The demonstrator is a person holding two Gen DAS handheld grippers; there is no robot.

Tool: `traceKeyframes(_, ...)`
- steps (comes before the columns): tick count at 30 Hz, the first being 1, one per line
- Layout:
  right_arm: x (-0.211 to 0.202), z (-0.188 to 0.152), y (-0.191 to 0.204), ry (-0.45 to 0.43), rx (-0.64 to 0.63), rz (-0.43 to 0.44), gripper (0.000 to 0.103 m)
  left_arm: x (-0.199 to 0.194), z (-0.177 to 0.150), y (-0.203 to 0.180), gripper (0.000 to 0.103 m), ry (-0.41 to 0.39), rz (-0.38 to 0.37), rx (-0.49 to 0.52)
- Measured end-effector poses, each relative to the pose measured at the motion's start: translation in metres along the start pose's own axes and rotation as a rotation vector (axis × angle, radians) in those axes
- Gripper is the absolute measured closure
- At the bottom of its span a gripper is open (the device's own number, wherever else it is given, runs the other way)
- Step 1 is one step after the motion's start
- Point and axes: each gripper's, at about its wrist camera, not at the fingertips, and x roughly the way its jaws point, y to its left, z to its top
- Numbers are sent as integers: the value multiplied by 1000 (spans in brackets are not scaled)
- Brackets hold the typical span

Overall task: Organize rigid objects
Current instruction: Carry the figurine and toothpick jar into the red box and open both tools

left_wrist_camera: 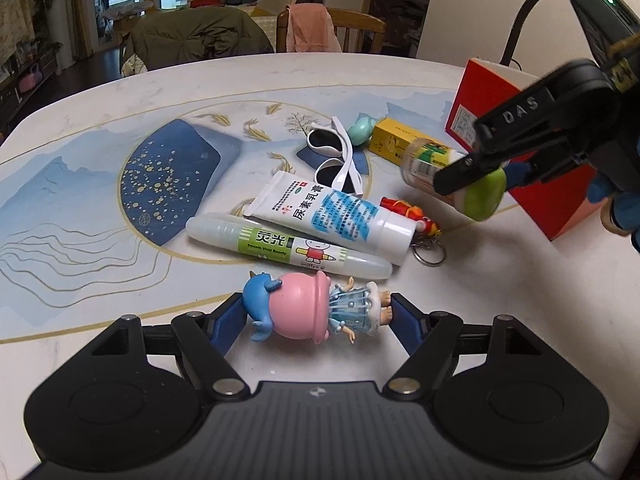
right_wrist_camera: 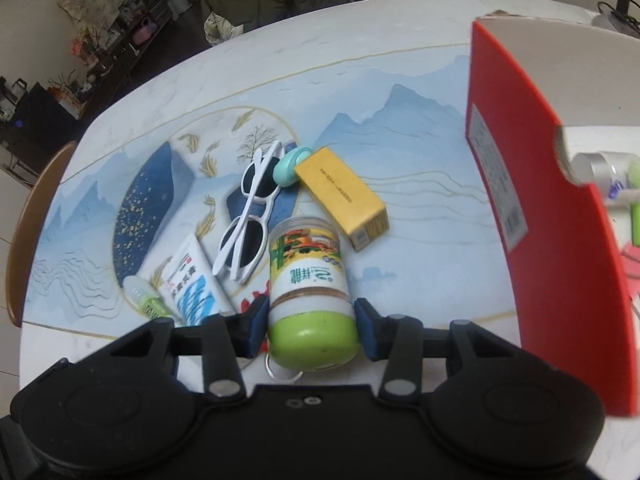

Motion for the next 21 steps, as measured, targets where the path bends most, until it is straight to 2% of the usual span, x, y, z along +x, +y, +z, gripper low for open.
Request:
traceKeyframes(11,-52,-9,-4,-54,35,38,58,-36,20,-24,26,-45,-16,3)
traceKeyframes(21,-109,-6,-26,-146,53,56,58,-60,59,-73,26,-99,-62,75)
